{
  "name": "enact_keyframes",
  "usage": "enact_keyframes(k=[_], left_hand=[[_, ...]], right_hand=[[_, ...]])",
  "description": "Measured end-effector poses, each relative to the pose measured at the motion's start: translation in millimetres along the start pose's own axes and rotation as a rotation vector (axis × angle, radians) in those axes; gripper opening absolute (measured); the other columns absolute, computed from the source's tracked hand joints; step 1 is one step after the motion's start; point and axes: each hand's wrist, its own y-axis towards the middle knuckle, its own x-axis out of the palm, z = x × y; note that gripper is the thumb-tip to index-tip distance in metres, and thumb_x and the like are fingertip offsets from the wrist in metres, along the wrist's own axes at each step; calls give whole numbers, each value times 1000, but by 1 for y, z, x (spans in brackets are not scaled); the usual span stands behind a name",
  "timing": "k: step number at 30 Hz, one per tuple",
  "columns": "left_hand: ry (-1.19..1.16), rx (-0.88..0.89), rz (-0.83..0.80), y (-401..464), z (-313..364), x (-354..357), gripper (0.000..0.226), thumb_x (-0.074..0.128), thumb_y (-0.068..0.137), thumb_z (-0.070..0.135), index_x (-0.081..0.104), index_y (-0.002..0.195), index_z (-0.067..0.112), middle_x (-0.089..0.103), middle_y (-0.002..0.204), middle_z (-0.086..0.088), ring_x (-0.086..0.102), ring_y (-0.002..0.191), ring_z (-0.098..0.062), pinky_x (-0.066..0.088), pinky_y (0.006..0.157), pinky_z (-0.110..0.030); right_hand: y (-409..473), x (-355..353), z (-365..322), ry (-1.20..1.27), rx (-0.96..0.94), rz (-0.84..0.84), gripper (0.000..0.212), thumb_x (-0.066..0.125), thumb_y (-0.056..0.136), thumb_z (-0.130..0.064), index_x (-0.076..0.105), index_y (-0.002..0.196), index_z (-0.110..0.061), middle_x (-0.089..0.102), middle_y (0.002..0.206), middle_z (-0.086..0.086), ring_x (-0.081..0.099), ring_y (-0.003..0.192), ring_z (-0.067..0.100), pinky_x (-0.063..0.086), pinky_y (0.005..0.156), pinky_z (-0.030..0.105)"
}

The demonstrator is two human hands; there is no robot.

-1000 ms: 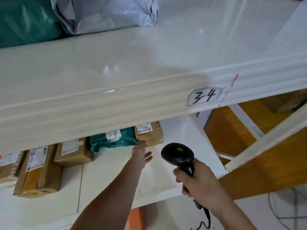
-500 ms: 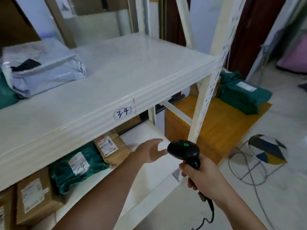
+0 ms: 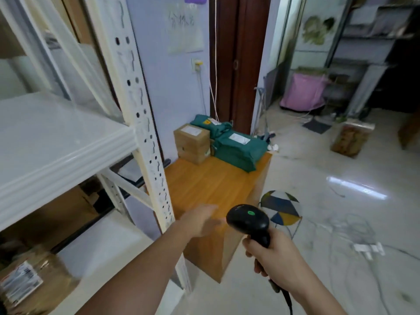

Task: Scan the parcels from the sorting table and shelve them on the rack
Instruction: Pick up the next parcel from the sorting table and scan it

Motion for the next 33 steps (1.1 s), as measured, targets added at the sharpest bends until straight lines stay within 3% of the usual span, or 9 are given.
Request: enact_keyframes(k=[4, 8, 16, 20, 28, 33], left_hand=[[125, 27, 58, 32, 52, -23, 89, 34, 99, 78, 32, 165, 19, 41, 167, -8, 42, 150, -29, 38, 121, -48], [179, -9, 59, 81, 71, -35, 93, 29, 97, 81, 35, 164, 17, 44, 165, -8, 45, 148, -30, 41, 118, -48], [294, -86, 98, 187, 76, -65, 95, 22, 98, 81, 37, 161, 12, 43, 165, -12, 41, 150, -31, 37, 122, -48], [266, -138, 135, 239, 71, -89, 90, 25, 100, 78, 35, 163, 14, 38, 168, -9, 36, 153, -31, 33, 124, -49], [151, -257, 240, 330, 40, -138, 83, 32, 103, 74, 29, 166, 20, 25, 174, -4, 22, 161, -28, 20, 130, -52], [42, -356, 351, 384, 14, -160, 76, 40, 103, 70, 40, 159, 18, 45, 162, -4, 41, 149, -25, 38, 122, -47]], right_hand=[[30, -49, 11, -2, -38, 23, 7, 62, 89, -24, 62, 89, -17, 71, 81, 13, 66, 52, 13, 48, 54, 28], [66, -81, 12, 7, -56, 18, 9, 60, 90, -20, 60, 87, -11, 68, 82, 17, 64, 51, 13, 47, 52, 25], [176, -115, 5, -9, -31, 1, 1, 61, 87, -22, 61, 86, -22, 68, 70, 5, 66, 51, 13, 49, 53, 27], [241, -129, -12, -9, -22, -13, 3, 63, 89, -21, 60, 89, -23, 65, 65, -1, 64, 50, 9, 47, 51, 21], [366, -141, -44, -31, -29, -151, 8, 67, 89, -29, 61, 90, -22, 69, 65, 8, 66, 52, 13, 53, 55, 26], [464, -144, -61, -65, -61, -280, 9, 66, 91, -27, 60, 92, -20, 66, 66, 7, 62, 47, 10, 47, 48, 20]])
